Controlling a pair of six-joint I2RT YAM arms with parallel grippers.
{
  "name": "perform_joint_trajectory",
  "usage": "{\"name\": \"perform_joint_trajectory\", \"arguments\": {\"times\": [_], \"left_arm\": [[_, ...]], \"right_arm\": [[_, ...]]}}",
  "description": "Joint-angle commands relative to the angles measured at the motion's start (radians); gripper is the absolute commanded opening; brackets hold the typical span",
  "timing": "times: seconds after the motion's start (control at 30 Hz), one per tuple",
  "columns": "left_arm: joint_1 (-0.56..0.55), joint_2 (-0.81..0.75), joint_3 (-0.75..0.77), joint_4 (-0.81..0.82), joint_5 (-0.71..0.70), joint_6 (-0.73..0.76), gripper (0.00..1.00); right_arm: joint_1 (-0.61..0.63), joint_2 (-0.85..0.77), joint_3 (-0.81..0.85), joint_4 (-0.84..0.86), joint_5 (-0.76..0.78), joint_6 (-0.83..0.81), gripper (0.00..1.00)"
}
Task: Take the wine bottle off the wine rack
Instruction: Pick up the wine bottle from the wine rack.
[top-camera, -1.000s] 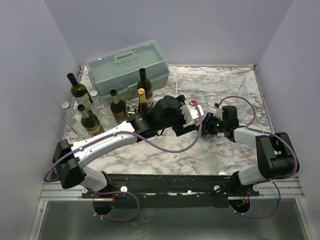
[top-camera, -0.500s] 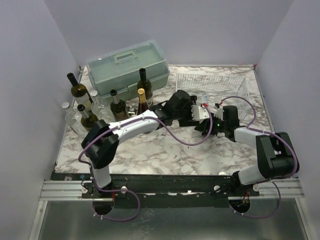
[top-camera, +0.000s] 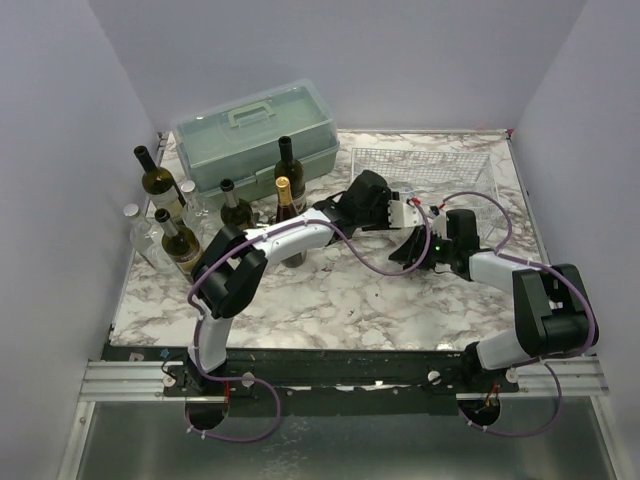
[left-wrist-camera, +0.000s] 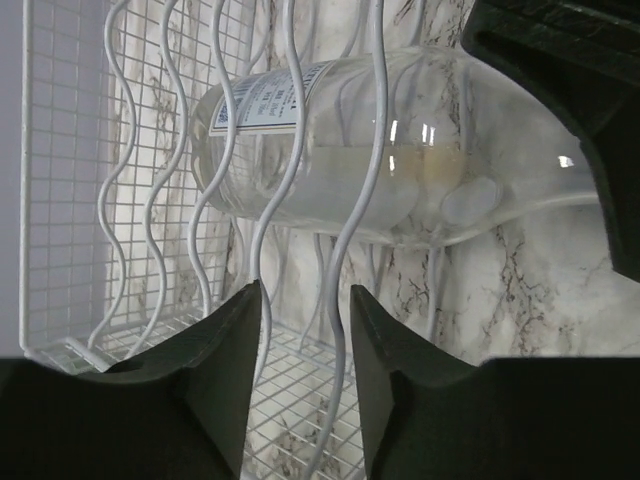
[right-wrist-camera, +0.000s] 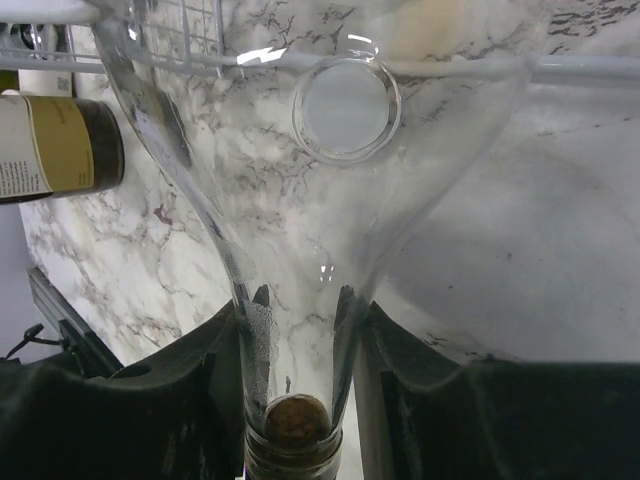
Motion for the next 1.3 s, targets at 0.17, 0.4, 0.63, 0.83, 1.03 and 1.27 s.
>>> {"name": "perform_joint_trajectory", "arguments": {"times": [0.17, 0.4, 0.63, 0.83, 1.03, 1.27], "left_arm": [[0.007, 0.074, 0.122, -0.062, -0.020, -0.022, 0.32], [0.020, 0.088, 0.154, -0.092, -0.020, -0.065, 0.28], [0.027, 0.106, 0.182, -0.118, -0.013, -0.088, 0.21], [0.029, 0.120, 0.211, -0.136, -0.013, -0.099, 0.21], [0.034, 0.133, 0.231, -0.152, -0.013, -0.108, 0.21], [0.043, 0.140, 0.235, -0.155, -0.001, -0.129, 0.20]], "right_arm": [[0.010, -0.033, 0.059, -0.211, -0.151, -0.077, 0.00], [0.010, -0.096, 0.084, -0.402, -0.168, -0.132, 0.00], [0.011, -0.142, 0.097, -0.531, -0.161, -0.151, 0.00], [0.010, -0.176, 0.128, -0.642, -0.181, -0.163, 0.00], [0.010, -0.242, 0.161, -0.743, -0.185, -0.163, 0.00], [0.010, -0.291, 0.208, -0.811, -0.176, -0.169, 0.00]]}}
